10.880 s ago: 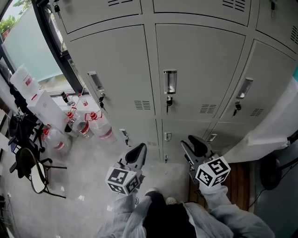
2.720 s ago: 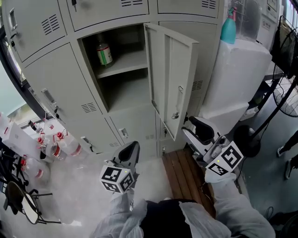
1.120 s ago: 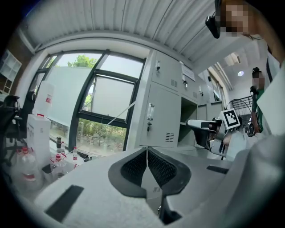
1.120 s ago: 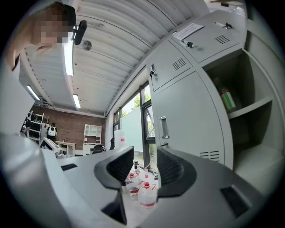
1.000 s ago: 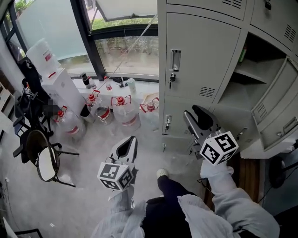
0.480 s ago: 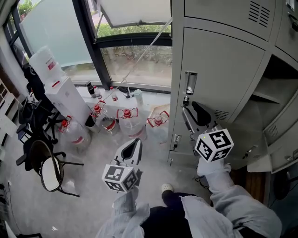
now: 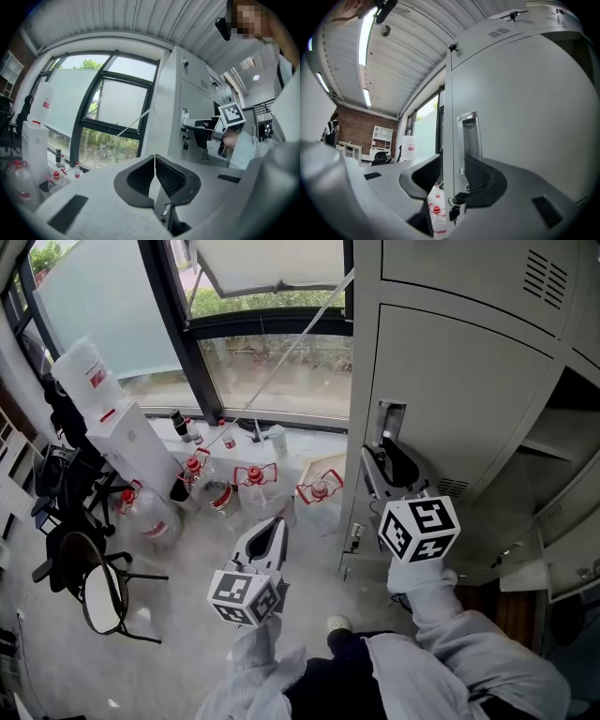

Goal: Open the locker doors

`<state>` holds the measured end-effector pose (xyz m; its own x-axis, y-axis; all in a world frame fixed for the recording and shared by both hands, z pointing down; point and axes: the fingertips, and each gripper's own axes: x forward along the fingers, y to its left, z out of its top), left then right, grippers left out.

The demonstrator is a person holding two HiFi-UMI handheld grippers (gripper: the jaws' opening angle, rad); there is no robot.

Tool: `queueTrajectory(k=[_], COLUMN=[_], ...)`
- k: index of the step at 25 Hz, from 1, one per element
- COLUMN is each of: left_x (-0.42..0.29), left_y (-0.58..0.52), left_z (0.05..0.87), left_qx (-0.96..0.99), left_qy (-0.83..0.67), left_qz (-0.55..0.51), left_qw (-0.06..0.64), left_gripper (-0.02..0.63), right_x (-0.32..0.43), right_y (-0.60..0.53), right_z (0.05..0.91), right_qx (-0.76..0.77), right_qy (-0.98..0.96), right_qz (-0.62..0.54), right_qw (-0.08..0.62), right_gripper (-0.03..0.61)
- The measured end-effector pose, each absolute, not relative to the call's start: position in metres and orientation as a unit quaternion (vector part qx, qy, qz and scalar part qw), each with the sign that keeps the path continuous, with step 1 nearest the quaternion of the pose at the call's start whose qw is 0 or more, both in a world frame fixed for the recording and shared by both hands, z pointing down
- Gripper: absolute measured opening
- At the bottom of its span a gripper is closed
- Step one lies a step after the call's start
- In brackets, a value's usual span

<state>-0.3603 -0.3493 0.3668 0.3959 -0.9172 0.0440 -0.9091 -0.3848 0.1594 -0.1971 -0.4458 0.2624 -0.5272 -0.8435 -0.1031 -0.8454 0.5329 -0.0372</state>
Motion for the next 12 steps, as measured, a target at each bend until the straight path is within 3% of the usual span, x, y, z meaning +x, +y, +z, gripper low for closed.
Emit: queueTrajectory(k=[12], left_x=[-0.372], left_y=[-0.350], left_z=[0.367], left_qx=[0.818], left_qy=[-0.567], left_qz=[-0.029], left_qw=[0.086], left_gripper=[0.014], right_x=[-0.205], right_y=[-0.467], right_z=[0.257], right_qx=[-0.552], right_qy=[0.833], right_qz=[-0.004], right_qw=[0.045], right_gripper=[0.147])
